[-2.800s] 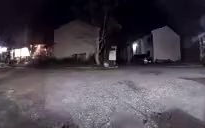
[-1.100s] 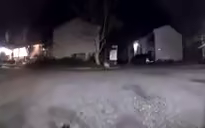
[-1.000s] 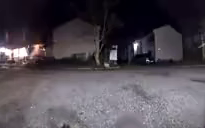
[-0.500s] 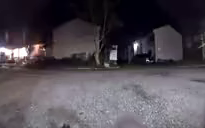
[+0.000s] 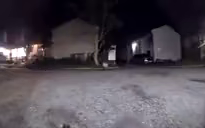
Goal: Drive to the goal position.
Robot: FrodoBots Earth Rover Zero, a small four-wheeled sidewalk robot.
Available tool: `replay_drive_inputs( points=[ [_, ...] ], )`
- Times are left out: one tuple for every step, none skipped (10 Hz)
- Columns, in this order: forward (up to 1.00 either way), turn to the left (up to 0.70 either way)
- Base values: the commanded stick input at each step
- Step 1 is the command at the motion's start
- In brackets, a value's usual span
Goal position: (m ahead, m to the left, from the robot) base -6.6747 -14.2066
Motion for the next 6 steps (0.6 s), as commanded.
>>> replay_drive_inputs(
  points=[
    [0.00,-0.45],
    [0.00,-0.45],
    [0.00,-0.45],
    [0.00,-0.45],
    [0.00,-0.45],
    [0.00,-0.45]
  ],
)
